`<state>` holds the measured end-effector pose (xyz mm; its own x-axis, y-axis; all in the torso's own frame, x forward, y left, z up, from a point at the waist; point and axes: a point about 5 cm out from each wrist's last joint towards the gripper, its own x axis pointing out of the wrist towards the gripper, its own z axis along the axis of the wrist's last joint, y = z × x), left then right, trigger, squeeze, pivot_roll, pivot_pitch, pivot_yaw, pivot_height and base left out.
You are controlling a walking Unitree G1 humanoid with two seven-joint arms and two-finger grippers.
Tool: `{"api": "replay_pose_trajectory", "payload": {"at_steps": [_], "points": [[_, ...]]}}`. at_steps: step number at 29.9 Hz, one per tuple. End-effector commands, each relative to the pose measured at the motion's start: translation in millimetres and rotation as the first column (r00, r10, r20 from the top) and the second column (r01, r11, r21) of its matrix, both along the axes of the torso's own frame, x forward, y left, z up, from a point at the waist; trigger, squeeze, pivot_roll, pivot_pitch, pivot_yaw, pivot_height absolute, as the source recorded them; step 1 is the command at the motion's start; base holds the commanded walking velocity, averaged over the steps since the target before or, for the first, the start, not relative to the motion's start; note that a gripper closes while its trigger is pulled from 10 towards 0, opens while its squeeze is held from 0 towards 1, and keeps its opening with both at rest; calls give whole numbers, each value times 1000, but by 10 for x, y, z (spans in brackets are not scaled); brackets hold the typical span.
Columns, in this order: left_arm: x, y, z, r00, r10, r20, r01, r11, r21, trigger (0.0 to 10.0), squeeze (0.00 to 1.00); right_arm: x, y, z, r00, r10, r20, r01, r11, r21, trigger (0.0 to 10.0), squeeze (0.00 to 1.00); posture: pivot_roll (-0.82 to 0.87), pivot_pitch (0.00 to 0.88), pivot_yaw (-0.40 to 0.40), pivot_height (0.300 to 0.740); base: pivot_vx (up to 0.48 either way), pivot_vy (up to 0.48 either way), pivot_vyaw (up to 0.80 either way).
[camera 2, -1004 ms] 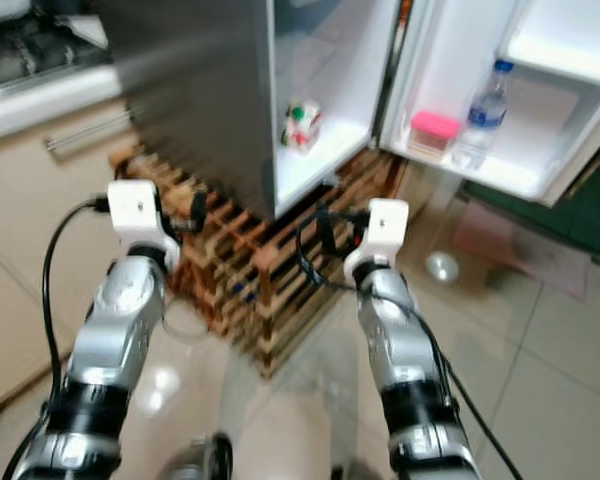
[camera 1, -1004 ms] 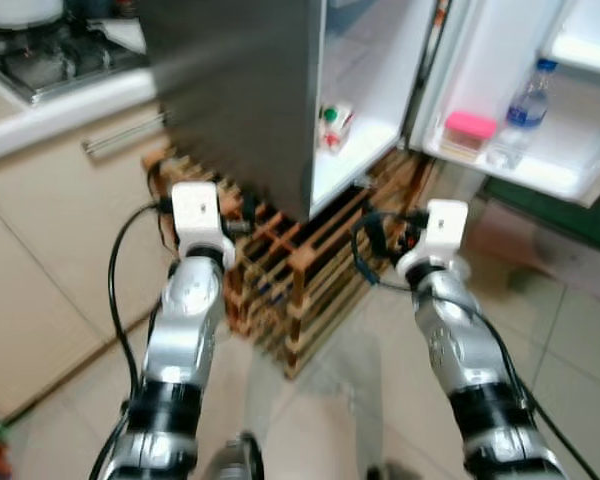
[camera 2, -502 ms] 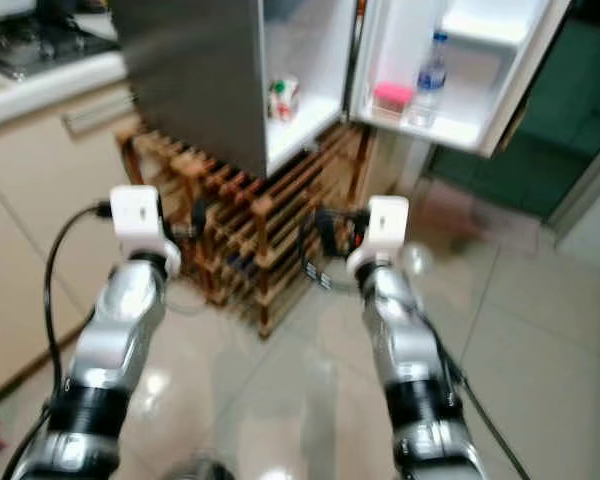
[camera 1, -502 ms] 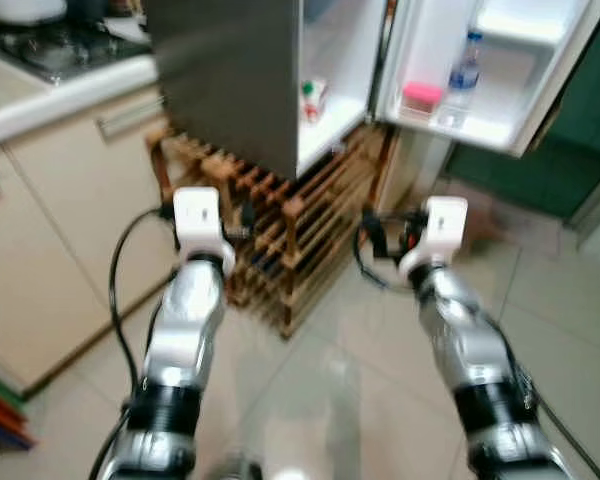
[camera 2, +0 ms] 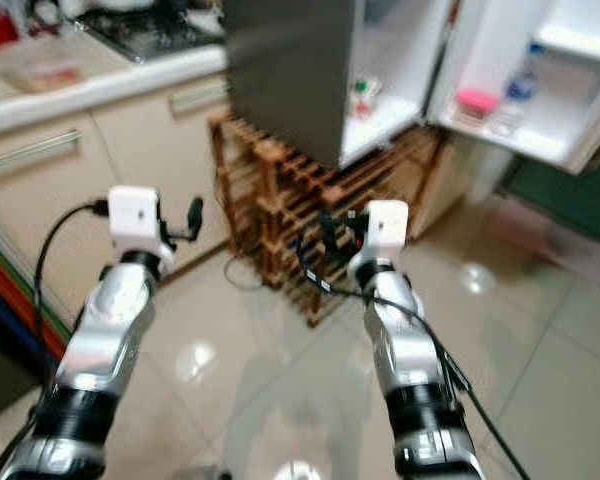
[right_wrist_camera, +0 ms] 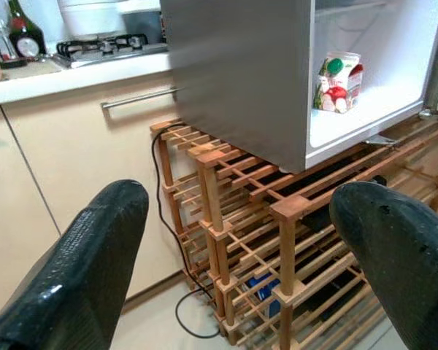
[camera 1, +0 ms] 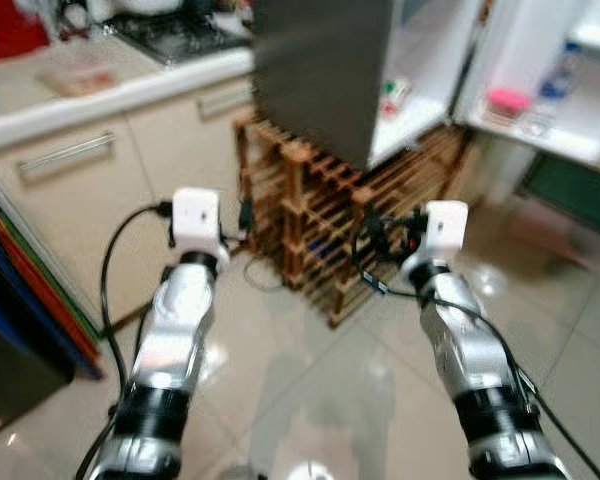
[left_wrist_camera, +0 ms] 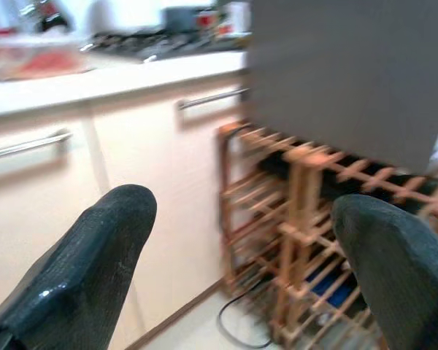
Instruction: Restocking fridge
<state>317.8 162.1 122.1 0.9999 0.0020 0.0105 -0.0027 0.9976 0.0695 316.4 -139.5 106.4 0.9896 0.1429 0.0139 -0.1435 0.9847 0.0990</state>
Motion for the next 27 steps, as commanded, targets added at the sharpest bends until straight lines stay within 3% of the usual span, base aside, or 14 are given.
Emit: {"api": "replay_pose_trajectory", "payload": {"at_steps": [1, 5, 8, 14, 21, 23, 24, 27], "points": [[15, -97, 10, 999, -34, -4, 34, 999, -26, 10000, 0, -32, -117, 1, 998, -54, 12, 54, 999, -3, 10000, 0, -8, 0, -10, 740, 0, 0, 444], [5, -179, 9, 999, -53, -4, 53, 998, -26, 10000, 0, -99, -155, -107, 996, -81, -26, 81, 997, 11, 10000, 0, -13, 0, 3, 740, 0, 0, 447], [-27, -146, -28, 998, -51, -28, 51, 999, -16, 10000, 0, -145, -135, -153, 995, -88, -38, 88, 996, 15, 10000, 0, -8, 0, 3, 740, 0, 0, 444], [5, -101, 25, 1000, 2, -6, -2, 999, -48, 10000, 0, -138, -13, -125, 999, -27, -28, 27, 999, -17, 10000, 0, -18, 0, -13, 740, 0, -451, 447], [37, -155, 57, 1000, 11, 24, -10, 1000, -28, 10000, 0, -85, -109, -109, 999, -38, -30, 37, 999, -35, 10000, 0, -12, 0, -52, 740, 0, -447, 446], [-15, 14, 81, 996, 64, 69, -66, 998, 23, 10000, 0, -111, -145, -31, 997, -67, 23, 68, 996, -49, 10000, 4, -9, 0, -71, 740, 0, -467, 447], [-15, 14, 81, 996, 64, 69, -66, 998, 23, 10000, 0, -111, -145, -31, 997, -67, 23, 68, 996, -49, 10000, 4, -9, 0, -71, 740, 0, -469, 450], [-122, 275, 22, 979, 190, 67, -192, 981, 17, 10000, 0, -206, -154, -11, 991, -104, 82, 111, 990, -87, 10000, 39, 2, 0, -72, 740, 0, -469, 444]]}}
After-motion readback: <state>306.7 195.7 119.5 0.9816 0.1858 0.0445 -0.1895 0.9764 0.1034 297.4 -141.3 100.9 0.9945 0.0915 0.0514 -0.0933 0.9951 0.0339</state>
